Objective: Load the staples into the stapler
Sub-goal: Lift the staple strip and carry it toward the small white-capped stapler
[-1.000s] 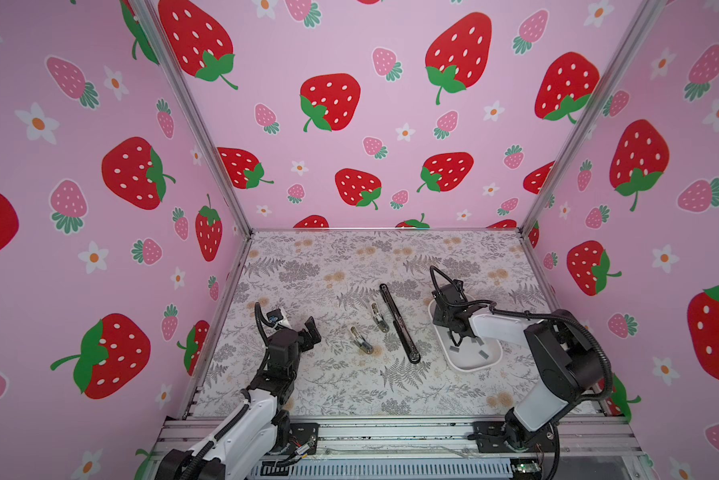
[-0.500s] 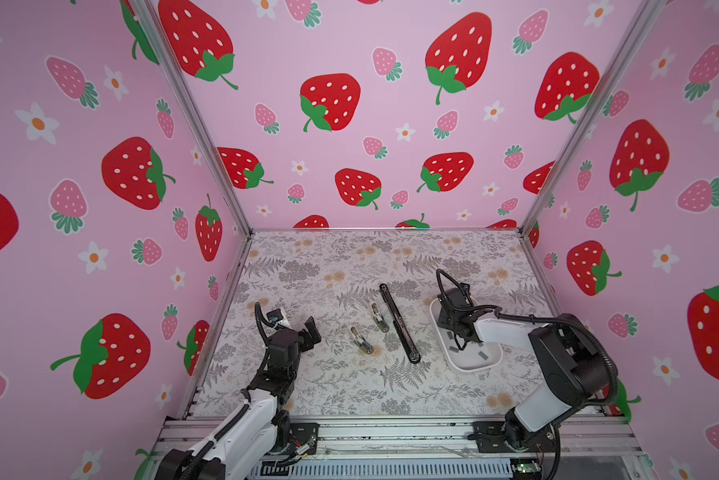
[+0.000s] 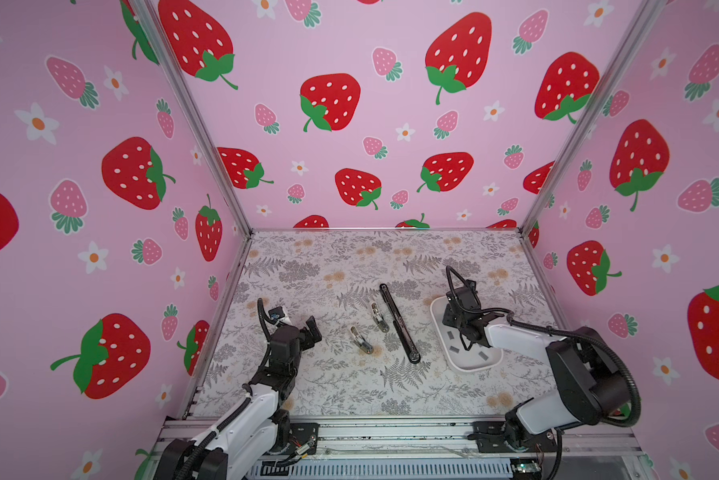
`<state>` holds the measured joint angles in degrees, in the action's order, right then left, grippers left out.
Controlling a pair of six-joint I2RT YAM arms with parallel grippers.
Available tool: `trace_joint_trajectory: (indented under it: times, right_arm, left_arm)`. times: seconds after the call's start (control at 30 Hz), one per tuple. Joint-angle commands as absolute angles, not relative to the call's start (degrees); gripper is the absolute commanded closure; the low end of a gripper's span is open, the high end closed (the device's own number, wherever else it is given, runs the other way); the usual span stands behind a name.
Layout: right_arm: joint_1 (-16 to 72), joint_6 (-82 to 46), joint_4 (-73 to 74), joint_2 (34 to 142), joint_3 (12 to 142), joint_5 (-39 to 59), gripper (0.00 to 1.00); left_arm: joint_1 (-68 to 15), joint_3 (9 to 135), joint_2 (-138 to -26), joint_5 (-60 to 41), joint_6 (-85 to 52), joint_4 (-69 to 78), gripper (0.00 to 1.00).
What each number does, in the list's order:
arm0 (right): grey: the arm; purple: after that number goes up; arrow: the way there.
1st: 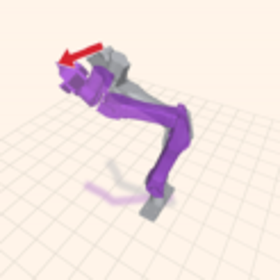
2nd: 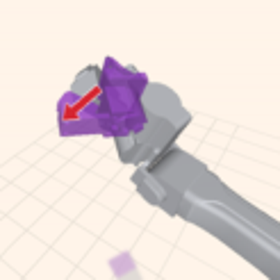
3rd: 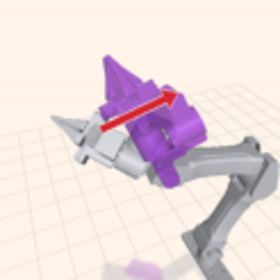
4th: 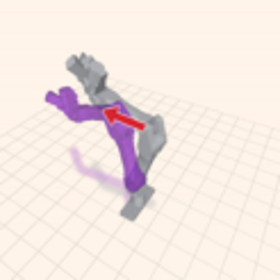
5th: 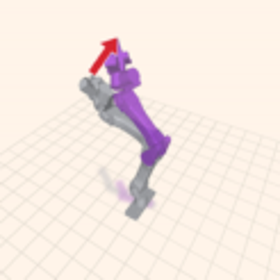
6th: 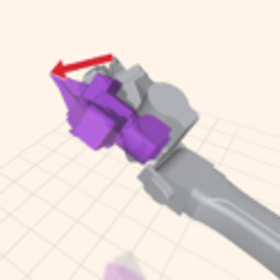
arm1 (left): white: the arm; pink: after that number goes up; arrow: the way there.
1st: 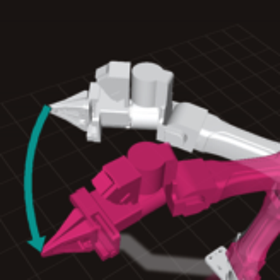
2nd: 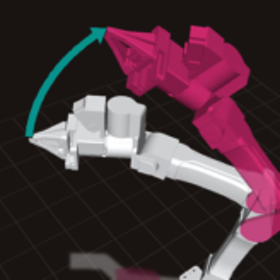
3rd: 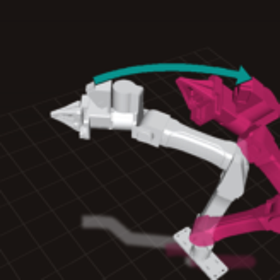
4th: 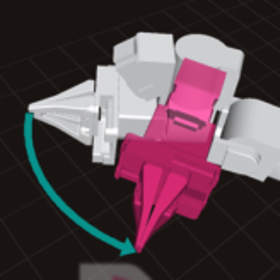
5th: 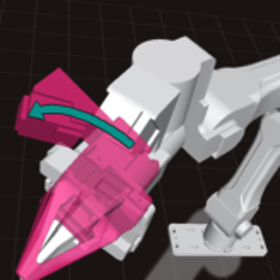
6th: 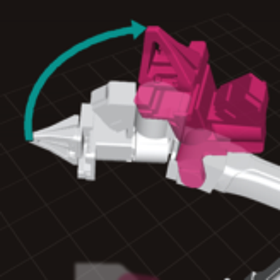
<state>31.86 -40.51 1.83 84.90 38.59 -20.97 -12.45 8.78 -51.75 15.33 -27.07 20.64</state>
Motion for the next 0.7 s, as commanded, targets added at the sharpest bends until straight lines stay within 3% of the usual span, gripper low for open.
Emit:
trace_joint_trajectory:
  times: [0.0,0.43,0.67]
  right_arm:
    - [31.6,-36.0,7.1,80.5,36.3,-20.8,0.82]
    - [32.0,-22.8,17.8,69.8,31.7,-10.7,0.82]
    - [37.4,-16.0,21.4,67.3,31.6,-6.3,0.83]
  left_arm:
    - [-12.6,11.5,-53.1,12.7,-26.3,20.9,0.0]
    - [-12.7,16.1,-61.0,2.9,-23.5,20.6,0.03]
    - [-12.7,10.4,-51.9,4.5,-24.4,23.5,0.02]
